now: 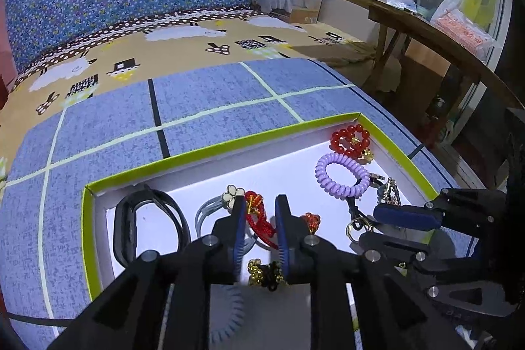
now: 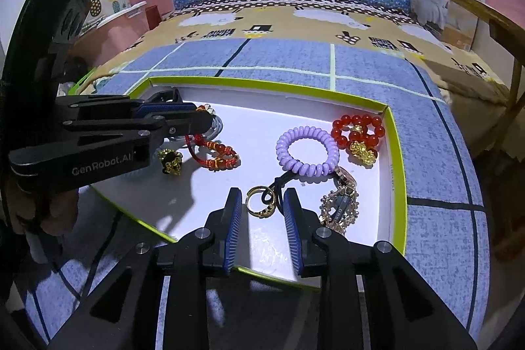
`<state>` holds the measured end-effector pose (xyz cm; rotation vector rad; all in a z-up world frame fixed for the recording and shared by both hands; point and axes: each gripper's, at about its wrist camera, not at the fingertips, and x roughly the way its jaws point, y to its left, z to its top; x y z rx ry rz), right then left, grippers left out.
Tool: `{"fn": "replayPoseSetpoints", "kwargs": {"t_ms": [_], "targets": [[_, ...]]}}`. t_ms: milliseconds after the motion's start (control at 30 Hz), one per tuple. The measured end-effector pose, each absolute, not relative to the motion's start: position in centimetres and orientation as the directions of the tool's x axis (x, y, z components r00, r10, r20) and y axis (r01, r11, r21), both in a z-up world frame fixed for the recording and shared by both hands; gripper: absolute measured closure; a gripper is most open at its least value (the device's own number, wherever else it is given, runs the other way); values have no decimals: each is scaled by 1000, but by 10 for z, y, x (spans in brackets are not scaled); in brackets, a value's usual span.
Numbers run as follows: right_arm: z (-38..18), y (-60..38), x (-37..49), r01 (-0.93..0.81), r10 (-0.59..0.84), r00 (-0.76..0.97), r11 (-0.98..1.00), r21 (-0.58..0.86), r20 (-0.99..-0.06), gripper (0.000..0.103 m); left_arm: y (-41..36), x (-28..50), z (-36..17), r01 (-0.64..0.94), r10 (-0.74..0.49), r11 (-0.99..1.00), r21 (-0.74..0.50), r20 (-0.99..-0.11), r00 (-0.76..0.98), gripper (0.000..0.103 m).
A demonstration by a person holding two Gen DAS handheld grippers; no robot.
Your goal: Organize jewelry
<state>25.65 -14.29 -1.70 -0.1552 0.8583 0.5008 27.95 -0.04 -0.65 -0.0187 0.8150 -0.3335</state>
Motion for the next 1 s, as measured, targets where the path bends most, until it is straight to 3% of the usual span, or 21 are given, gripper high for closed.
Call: {"fn": "replayPoseSetpoints", "kwargs": {"t_ms": [133,500,833,1000], "targets": [[-13,-145,254,-481,367,556,874,71,-746,76,2,275,-5,284,-300,948,-144,-705,642,80],[3,-154,236,-470,373,590,880,71,-716,76,7,251,10,265,-284,955,-135,-684,673,80],[23,-166,193,-462,381,642,885,62,-666,76,11,188,31,212,-239,970,-117,-611,755,80],[28,-169,169,-464,394,656,883,67,-644,67,8,155,32,175,-200,979,-100,-595,778,80]]}}
